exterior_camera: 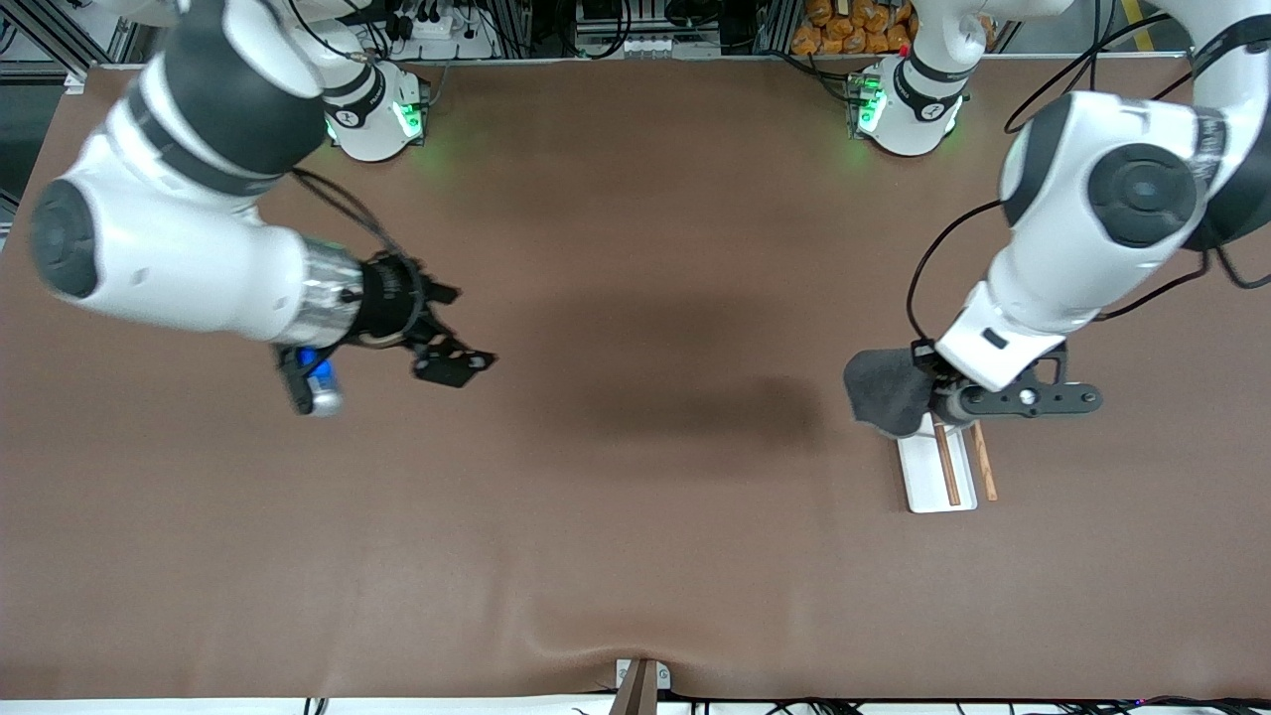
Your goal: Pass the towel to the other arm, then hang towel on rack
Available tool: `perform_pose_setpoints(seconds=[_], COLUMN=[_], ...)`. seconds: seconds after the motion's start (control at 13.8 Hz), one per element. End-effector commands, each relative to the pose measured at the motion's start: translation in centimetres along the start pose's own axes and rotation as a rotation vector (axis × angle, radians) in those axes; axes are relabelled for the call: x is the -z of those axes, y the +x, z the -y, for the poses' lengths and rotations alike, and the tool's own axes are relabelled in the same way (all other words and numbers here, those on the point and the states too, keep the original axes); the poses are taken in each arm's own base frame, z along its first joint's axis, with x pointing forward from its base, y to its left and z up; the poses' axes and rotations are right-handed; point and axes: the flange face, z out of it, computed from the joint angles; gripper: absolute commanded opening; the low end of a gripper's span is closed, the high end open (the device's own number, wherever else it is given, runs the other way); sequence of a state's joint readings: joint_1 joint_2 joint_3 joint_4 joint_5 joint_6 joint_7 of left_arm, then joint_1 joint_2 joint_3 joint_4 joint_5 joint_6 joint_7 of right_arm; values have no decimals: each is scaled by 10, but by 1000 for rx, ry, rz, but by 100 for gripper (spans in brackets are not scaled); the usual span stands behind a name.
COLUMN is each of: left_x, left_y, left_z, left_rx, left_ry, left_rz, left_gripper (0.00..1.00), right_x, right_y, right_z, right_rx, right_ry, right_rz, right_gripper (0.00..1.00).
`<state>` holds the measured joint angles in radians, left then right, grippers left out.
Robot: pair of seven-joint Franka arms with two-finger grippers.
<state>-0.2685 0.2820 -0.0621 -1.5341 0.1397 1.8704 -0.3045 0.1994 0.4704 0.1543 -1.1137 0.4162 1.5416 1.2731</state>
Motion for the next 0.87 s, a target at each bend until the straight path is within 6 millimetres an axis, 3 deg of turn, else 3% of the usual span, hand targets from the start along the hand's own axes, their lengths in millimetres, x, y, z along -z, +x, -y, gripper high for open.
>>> perform_pose_setpoints(seconds=[0.0, 0.22, 0.36, 0.65, 0.8], left_x=[-21, -46, -71, -101, -105], left_y=[7, 5, 4, 3, -1], left_z=[-31, -35, -37, -15, -6], left_rx=[-98, -131, -146, -152, -147], left_ry=[75, 98, 88, 141, 147], left_rz=[-61, -89, -106, -90, -73], left_gripper=[0, 0, 0, 0, 0], right_x=[22, 37, 52, 79, 101], right_y=[24, 53, 83, 133, 139], right_z=[-22, -47, -67, -110, -137], right_rx=[172, 396, 548, 749, 761], right_ry=[-54, -193, -264, -358, -357], right_rz=[-55, -156, -166, -180, -191], right_gripper=[100, 100, 100, 100, 100])
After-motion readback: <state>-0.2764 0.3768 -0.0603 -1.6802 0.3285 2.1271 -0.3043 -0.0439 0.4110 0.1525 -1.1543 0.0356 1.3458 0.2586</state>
